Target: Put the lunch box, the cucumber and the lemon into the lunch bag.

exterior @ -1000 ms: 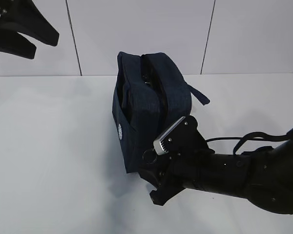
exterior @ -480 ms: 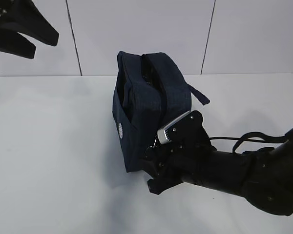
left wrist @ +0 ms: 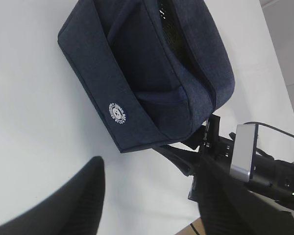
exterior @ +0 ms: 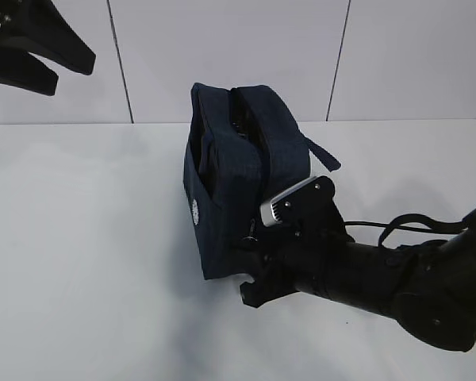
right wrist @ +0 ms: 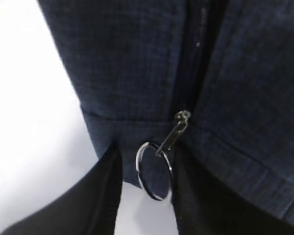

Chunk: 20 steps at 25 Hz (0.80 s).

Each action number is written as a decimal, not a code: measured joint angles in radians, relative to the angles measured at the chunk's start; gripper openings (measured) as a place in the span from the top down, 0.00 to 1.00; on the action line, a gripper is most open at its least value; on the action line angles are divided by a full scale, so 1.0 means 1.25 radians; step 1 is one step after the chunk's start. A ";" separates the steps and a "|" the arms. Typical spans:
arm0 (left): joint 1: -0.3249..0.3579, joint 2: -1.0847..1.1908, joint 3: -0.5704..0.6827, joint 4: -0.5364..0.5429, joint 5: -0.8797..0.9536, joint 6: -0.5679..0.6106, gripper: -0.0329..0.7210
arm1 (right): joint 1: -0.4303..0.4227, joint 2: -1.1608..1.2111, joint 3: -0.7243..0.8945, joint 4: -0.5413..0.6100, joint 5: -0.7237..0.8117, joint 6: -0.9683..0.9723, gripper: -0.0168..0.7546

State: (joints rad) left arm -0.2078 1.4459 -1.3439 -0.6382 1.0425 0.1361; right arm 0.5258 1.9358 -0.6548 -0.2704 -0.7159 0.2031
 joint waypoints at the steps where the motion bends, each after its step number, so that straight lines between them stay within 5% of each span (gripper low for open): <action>1: 0.000 0.000 0.000 0.000 0.000 0.000 0.38 | 0.000 0.000 0.000 0.001 0.000 0.000 0.63; 20: 0.000 0.000 0.000 0.009 -0.010 0.001 0.38 | 0.000 0.046 0.000 0.036 -0.002 0.000 0.69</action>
State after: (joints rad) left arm -0.2078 1.4459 -1.3439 -0.6268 1.0306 0.1377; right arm 0.5258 1.9932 -0.6548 -0.2248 -0.7180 0.2031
